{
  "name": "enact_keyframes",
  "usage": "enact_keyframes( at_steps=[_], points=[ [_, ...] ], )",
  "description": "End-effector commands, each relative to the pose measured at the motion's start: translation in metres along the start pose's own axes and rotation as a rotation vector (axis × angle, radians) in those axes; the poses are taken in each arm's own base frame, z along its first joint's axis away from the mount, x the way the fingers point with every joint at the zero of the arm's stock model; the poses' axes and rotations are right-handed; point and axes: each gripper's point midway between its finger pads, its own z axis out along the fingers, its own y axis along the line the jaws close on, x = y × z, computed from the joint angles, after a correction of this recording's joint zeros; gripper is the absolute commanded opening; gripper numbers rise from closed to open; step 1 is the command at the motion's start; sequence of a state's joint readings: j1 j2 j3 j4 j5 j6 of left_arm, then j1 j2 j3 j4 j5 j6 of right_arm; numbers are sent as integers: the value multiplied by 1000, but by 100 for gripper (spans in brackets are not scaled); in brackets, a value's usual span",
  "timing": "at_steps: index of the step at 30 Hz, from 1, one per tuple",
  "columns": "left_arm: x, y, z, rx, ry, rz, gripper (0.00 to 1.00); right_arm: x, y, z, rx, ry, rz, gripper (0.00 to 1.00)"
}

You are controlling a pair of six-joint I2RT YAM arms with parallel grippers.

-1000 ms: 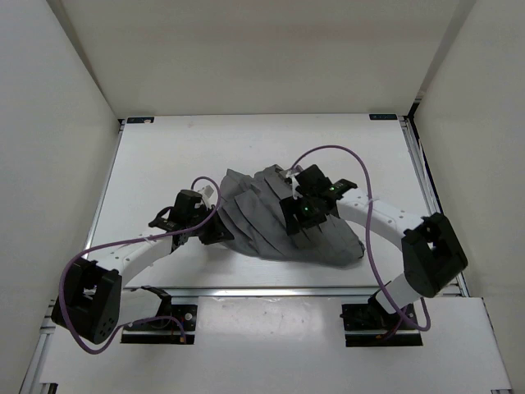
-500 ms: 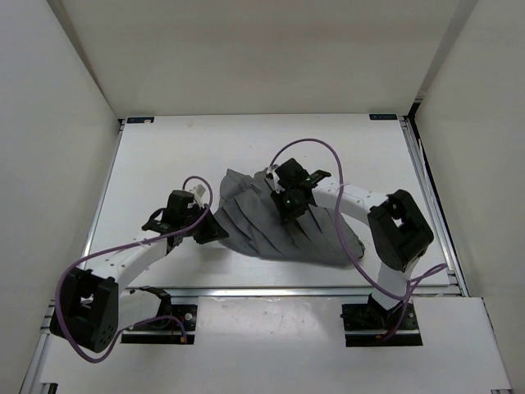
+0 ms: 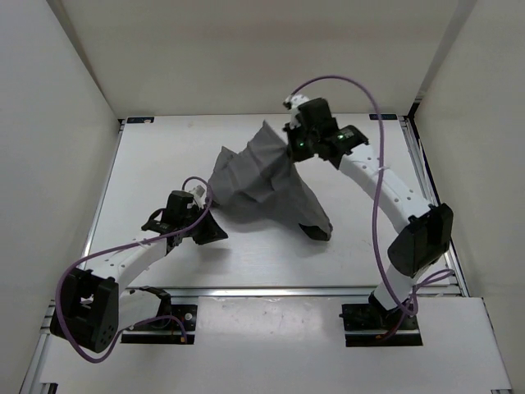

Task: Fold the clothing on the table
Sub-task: Flatten the skirt out

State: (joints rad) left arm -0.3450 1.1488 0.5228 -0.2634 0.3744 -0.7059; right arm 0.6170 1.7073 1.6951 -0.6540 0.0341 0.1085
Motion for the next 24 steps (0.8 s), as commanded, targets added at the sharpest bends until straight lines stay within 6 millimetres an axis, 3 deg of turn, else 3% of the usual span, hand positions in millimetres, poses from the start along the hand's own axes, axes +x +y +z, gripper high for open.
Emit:
enact_keyframes(
  at_steps=[1, 3, 5, 6, 8, 9, 10, 12, 13, 14, 15, 17, 18, 19, 20, 24],
  points=[
    [-2, -7, -4, 17, -5, 29, 9, 2, -73, 7, 210, 15, 99, 0],
    [-3, -7, -4, 15, -10, 30, 9, 11, -116, 18, 326, 31, 244, 0],
    [-2, -4, -5, 4, -12, 24, 9, 41, -162, 35, 478, 110, 323, 0],
    [-2, -3, -6, 4, -14, 18, 9, 49, -175, 36, 523, 136, 335, 0],
    [-4, -5, -10, 15, -23, 16, 9, 87, -195, 57, 588, 293, 348, 3],
    [-3, -2, -10, 7, -27, 14, 8, 90, -202, 50, 623, 343, 358, 9],
    [-6, -4, -11, 12, -42, 12, 9, 103, -205, 57, 641, 400, 368, 11],
    [-6, -3, -11, 14, -46, 3, 10, 107, -202, 53, 664, 439, 328, 18],
    [-9, -5, -11, 18, -54, 6, 10, 94, -190, 50, 632, 397, 303, 21],
    [-5, -2, -8, 9, -39, 12, 17, 84, -178, 47, 576, 362, 267, 32],
    [-10, -6, -7, 7, -42, 18, 29, 82, -166, 49, 507, 351, 254, 56],
    [-15, -16, -2, 9, -35, 56, 44, 60, -139, 32, 394, 278, 248, 66],
    [-12, -19, 2, 9, -9, 73, 55, 55, -128, 23, 344, 260, 259, 72],
    [-17, -23, 5, 7, -18, 87, 59, 54, -118, 21, 305, 252, 261, 82],
    [-21, -30, 7, 19, -23, 100, 61, 50, -111, 13, 286, 234, 253, 87],
    [-22, -38, 19, 42, 4, 100, 61, 57, -75, 7, 171, 240, 178, 86]
  ],
)
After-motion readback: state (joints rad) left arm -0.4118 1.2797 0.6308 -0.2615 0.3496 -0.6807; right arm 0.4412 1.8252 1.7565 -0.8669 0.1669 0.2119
